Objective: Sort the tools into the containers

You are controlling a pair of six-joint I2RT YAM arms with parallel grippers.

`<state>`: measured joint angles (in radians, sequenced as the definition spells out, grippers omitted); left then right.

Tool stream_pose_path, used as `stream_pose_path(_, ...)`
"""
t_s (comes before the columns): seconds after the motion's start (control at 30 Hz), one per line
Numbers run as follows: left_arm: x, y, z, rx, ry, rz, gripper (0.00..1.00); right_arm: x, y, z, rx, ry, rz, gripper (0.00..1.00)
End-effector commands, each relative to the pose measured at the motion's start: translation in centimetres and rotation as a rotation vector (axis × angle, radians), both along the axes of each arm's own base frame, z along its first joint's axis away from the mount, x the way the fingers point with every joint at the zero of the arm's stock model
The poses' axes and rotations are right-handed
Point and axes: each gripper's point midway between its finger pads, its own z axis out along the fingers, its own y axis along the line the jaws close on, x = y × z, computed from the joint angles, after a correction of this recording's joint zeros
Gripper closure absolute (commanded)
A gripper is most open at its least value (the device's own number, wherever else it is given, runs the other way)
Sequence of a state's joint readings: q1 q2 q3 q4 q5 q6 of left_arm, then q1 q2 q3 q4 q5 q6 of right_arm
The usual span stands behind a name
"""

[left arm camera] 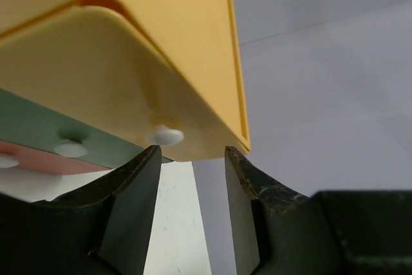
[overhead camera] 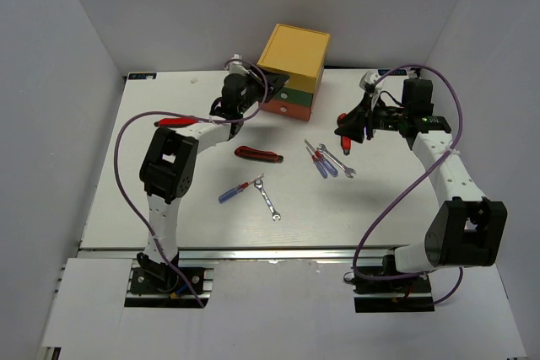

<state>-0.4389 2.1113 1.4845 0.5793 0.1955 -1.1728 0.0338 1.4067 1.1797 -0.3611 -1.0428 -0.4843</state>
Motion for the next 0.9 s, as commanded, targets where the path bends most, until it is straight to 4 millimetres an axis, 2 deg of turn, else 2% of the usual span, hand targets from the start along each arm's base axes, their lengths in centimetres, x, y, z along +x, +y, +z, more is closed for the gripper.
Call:
stream_pose_path(0.0,0.8,0.8,1.7,-0.014,0.003,0.031,0.48,0.4,-0.1,1.5,0.014,-0.056,0.000,0.50)
stream_pose_path(0.13,1.1,1.0,0.7,-0.006,0.032,0.035,0.52,0.5,-0.2,1.5,0.016,-0.058,-0.009,0.50)
stream_pose_path(0.4,2.4,1.2,0.9,-0.012,0.014,0.047,0.50,0.4,-0.4,1.0,0.007,-0.057,-0.020,0.49)
stream_pose_path(0.77,2.0,0.8,-0.4,-0.025,0.042,0.015,0.50,0.4,-0.5,0.7,0.001,-0.058,-0.026,0.48)
stream_pose_path(0.87,2.1,0.8,-0.2,-0.035,0.040,0.015,0.50,0.4,-0.5,0.6,0.002,-0.056,-0.025,0.48)
